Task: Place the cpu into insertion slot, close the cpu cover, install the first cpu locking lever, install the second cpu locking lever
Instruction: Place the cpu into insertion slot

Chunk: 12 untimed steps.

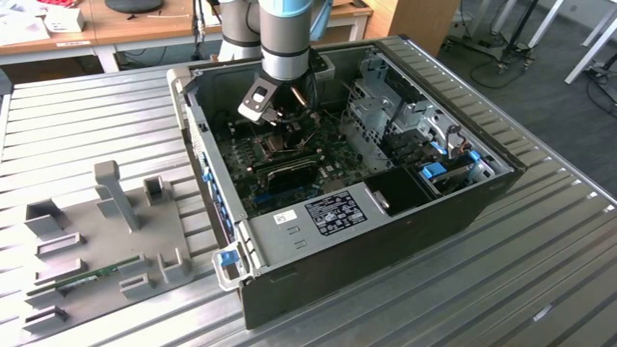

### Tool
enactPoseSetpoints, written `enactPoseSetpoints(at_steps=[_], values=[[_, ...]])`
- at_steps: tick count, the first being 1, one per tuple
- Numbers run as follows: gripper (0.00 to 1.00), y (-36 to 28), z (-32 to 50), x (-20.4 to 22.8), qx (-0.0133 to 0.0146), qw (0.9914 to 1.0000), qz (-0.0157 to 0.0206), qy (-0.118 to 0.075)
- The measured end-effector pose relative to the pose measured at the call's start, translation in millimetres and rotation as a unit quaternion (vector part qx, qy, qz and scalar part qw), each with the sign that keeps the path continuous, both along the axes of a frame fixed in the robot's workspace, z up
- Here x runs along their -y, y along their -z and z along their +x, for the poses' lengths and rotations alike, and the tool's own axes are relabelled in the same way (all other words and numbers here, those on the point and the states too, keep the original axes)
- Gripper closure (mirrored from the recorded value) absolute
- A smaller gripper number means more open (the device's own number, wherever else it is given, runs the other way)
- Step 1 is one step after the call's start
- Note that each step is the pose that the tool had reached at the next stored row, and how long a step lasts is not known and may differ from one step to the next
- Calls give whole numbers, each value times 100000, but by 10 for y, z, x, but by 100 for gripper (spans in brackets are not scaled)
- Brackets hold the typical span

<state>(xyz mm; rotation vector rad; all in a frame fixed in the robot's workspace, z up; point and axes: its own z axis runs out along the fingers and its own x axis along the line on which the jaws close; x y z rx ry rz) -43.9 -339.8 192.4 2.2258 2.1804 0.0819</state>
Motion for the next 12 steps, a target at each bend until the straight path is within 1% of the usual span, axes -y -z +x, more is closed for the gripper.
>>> enactPoseSetpoints(at_steps=[12], values=[[46, 19, 0, 0, -6, 100000, -6, 2]])
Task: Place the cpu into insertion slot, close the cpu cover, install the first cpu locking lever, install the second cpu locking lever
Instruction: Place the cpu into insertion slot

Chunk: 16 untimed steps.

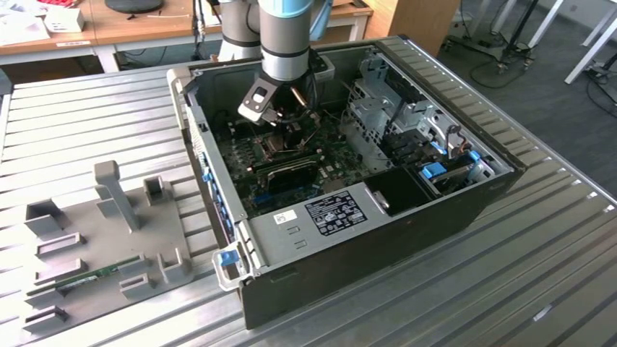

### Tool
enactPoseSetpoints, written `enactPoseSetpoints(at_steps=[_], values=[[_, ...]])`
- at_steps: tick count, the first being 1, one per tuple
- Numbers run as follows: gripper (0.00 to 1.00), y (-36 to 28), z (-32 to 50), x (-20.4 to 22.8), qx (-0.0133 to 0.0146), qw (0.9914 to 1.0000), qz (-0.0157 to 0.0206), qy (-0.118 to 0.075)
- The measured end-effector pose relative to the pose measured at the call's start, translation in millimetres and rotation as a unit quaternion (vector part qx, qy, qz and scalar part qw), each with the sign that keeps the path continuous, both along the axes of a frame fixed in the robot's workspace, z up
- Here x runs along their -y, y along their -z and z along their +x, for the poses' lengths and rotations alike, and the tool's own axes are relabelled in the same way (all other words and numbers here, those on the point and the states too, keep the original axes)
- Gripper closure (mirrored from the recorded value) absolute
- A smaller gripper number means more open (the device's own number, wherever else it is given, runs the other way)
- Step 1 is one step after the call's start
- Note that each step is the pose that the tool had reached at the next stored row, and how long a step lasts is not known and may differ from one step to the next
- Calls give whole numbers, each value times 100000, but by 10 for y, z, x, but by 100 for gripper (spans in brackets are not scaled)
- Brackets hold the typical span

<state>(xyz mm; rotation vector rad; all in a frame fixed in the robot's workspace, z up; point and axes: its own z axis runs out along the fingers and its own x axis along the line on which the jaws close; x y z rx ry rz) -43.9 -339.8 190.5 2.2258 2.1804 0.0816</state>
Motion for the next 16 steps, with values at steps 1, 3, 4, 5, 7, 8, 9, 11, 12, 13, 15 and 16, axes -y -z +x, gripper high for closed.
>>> enactPoseSetpoints(at_steps=[1, 3, 4, 5, 7, 8, 9, 11, 12, 13, 15, 16], values=[[46, 2, 0, 0, 3, 100000, 7, -1], [46, 2, 0, 0, -3, 100000, -5, -3], [46, 2, 0, 0, -3, 100000, -8, 0], [46, 2, 0, 0, -2, 100000, -2, -1], [46, 3, 0, 0, 4, 100000, 6, -3], [46, 3, 0, 0, 4, 100000, 6, -2], [46, 3, 0, 0, 4, 100000, 5, -1], [46, 3, 0, 0, 6, 100000, 6, 0], [46, 3, 0, 0, 5, 100000, 4, -2], [46, 4, 0, 0, 4, 100000, 7, -1], [46, 4, 0, 0, 4, 100000, 5, -1], [46, 4, 0, 0, 5, 100000, 6, 1]])
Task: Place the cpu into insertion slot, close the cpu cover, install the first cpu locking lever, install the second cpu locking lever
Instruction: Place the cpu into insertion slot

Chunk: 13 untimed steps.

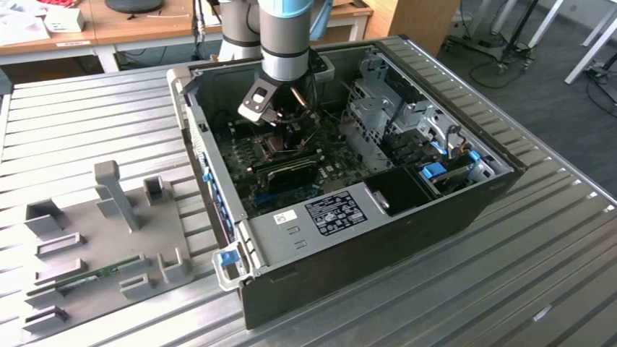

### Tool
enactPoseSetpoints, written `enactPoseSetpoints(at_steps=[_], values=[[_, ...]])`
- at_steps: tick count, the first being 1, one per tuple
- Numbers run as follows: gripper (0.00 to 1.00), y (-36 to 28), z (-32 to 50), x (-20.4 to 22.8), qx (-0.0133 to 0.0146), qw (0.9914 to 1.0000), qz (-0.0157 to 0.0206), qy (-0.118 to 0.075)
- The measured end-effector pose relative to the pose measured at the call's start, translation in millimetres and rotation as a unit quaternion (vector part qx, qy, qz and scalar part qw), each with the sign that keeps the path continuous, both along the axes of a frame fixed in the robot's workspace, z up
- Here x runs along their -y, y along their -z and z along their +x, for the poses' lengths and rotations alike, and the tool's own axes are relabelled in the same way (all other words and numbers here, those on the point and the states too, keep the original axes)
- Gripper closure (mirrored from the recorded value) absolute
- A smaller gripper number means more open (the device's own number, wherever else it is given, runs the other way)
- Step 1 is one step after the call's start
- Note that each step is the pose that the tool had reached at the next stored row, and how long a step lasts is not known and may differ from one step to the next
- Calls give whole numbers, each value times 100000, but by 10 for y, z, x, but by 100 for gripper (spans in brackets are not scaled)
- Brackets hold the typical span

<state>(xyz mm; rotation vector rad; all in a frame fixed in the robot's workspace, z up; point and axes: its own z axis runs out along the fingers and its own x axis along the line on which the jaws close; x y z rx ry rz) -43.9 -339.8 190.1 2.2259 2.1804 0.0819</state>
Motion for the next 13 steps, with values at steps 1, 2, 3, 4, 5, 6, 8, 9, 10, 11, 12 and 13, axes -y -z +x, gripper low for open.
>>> enactPoseSetpoints(at_steps=[1, 2, 3, 4, 5, 6, 8, 9, 10, 11, 12, 13], values=[[46, 1, 0, 0, 14, 100000, 15, 0], [45, 5, 2, -2, 64, 100000, 60, -5], [40, 9, 3, -4, 78, 100000, 118, -8], [40, 7, 2, -3, 51, 100000, 87, -9], [40, 2, 1, -1, 10, 100000, 20, -10], [33, 1, 0, 0, 2, 100000, 6, -8], [33, 1, 0, 0, 3, 100000, 5, -3], [33, 0, 0, 0, 1, 100000, 3, -3], [33, -5, 0, 0, -5, 100000, -9, -3], [33, -13, 0, 1, -3, 100000, -7, -2], [33, -24, 0, 0, -1, 100000, -5, -1], [33, -37, 0, 0, 2, 100000, 2, 0]])
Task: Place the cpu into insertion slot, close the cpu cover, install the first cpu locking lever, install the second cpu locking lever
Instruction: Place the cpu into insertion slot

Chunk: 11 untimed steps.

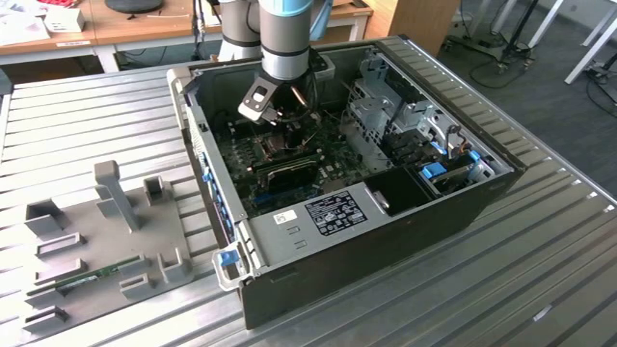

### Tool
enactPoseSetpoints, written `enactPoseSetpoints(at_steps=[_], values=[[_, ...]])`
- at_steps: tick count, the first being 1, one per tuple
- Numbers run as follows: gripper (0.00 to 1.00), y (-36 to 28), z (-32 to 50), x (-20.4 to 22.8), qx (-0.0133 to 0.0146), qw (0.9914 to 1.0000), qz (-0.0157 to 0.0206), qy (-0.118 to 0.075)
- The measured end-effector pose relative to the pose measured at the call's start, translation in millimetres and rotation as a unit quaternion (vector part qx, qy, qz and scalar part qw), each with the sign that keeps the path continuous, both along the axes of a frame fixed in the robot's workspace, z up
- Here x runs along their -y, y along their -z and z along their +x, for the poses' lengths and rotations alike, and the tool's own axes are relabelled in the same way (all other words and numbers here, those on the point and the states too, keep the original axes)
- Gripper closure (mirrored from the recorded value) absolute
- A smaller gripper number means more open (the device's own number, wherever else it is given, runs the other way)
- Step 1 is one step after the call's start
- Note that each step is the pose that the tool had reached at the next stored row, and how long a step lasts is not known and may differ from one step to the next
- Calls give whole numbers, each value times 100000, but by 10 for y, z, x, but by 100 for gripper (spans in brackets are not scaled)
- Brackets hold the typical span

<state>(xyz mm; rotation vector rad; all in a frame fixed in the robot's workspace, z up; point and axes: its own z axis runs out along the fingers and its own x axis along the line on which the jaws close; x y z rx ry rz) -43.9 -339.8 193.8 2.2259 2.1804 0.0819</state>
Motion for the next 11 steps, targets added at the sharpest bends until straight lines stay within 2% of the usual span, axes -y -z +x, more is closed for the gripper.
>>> enactPoseSetpoints(at_steps=[11], values=[[33, -209, 0, 0, -2, 100000, -2, -1]])
